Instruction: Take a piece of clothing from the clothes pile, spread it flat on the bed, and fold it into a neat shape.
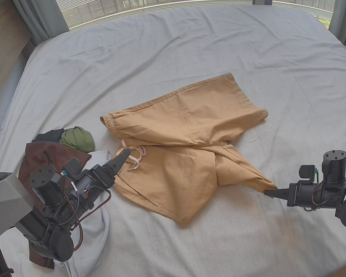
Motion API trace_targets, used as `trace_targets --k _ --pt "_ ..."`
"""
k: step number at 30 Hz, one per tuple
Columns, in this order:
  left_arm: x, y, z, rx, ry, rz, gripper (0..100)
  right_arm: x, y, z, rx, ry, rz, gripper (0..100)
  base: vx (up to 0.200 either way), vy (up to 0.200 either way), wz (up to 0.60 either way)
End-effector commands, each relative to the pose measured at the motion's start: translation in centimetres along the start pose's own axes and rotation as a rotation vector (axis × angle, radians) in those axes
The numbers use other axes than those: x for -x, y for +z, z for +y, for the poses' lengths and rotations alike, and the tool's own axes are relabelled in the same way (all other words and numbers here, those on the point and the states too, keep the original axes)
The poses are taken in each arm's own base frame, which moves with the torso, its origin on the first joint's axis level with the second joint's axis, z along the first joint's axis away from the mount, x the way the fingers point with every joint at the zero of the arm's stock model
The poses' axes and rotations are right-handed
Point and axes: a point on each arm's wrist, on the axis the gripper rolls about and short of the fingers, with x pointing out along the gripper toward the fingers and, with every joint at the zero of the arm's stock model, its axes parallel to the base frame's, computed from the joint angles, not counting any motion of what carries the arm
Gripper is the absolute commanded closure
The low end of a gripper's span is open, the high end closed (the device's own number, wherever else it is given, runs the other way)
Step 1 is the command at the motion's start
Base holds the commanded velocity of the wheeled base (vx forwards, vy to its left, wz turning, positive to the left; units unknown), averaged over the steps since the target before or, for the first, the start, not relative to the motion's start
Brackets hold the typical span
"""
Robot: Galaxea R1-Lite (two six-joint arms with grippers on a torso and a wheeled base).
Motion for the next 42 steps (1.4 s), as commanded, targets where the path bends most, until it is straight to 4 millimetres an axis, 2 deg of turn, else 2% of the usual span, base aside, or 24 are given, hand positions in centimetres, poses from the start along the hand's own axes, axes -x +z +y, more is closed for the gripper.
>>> trace_targets --k 1,5,13,14,19,35,36,42 --pt "0.0 -0.1 0.0 0.001 0.001 0.001 0 0.4 1.0 0.7 -0.07 0.04 -0.024 100 0.0 0.0 0.0" --pt "0.0 -0.1 0.0 0.001 0.001 0.001 0 0.1 2.0 0.3 -0.154 0.046 -0.06 100 0.0 0.0 0.0" --pt "-0.1 -0.2 0.2 0.003 0.004 0.005 0 1.6 3.4 -1.5 -0.297 0.122 -0.044 100 0.0 0.0 0.0" --pt "-0.1 -0.2 0.2 0.004 0.004 0.006 0 2.0 4.2 -2.0 -0.332 0.136 -0.056 100 0.0 0.0 0.0" --pt "-0.1 -0.4 0.3 0.006 0.007 0.01 0 2.5 4.9 -3.1 -0.363 0.141 -0.075 100 0.0 0.0 0.0" --pt "-0.3 -1.0 0.5 -0.004 0.009 0.027 0 -0.1 4.6 -4.6 -0.321 0.145 -0.055 100 0.0 0.0 0.0" --pt "-0.3 -1.0 0.5 -0.004 0.009 0.027 0 -0.1 4.6 -4.6 -0.305 0.146 -0.058 0 0.0 0.0 0.0" --pt "-0.3 -1.1 0.5 -0.004 0.01 0.028 0 0.1 3.9 -4.5 -0.186 0.129 -0.046 0 0.0 0.0 0.0"
